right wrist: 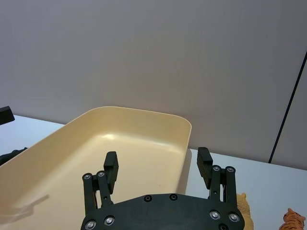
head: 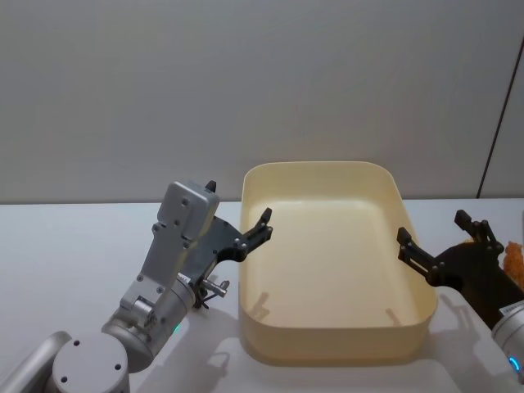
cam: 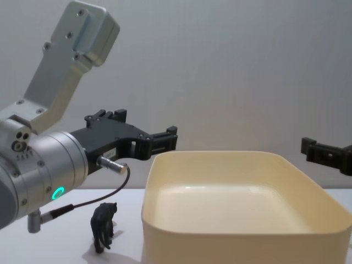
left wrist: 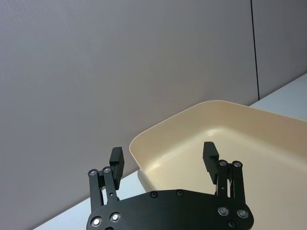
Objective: Pick up the toy alternately with two hands and place it into the central storage box.
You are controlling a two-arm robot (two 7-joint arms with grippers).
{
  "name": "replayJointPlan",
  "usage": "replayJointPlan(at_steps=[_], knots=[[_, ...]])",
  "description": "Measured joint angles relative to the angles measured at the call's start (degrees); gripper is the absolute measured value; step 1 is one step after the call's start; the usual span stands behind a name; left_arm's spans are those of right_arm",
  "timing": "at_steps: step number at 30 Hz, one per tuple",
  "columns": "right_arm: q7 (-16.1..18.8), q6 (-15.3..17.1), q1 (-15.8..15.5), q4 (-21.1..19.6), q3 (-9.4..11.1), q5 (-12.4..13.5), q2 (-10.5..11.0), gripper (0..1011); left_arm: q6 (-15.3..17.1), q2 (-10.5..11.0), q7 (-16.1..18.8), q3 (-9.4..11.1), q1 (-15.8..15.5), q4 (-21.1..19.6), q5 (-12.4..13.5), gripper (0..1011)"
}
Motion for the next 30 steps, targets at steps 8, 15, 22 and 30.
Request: replayJointPlan(at_steps=[8, 15, 22, 30], knots=[[0.00, 0.00, 0.00, 0.00, 0.00, 0.00, 0.00, 1001, 0.00, 0.00, 0.00, 0.00, 0.00, 0.00, 0.00, 1002], [0.00, 0.00, 0.00, 0.00, 0.00, 0.00, 0.00, 1001, 0.00, 0.00, 0.00, 0.00, 0.00, 0.00, 0.00, 1002], [0.00, 0.00, 0.00, 0.00, 0.00, 0.00, 0.00, 1001, 0.00, 0.00, 0.00, 0.00, 0.00, 0.00, 0.00, 1002], [0.00, 0.00, 0.00, 0.00, 0.00, 0.00, 0.00, 1001, 0.00, 0.00, 0.00, 0.00, 0.00, 0.00, 0.00, 1002]])
